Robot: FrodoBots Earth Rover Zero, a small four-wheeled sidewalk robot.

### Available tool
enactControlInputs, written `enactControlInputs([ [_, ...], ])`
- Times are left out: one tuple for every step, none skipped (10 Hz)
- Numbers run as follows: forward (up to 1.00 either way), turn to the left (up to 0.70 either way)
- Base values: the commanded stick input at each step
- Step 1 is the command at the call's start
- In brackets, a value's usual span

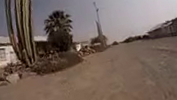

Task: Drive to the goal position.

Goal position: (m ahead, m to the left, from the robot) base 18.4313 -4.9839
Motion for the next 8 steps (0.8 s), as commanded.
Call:
enactControlInputs([
  [1.0,0.0],
  [1.0,0.0],
  [1.0,0.0],
  [1.0,0.0],
  [1.0,0.0],
  [1.0,0.0],
  [1.0,0.0],
  [1.0,0.0],
])
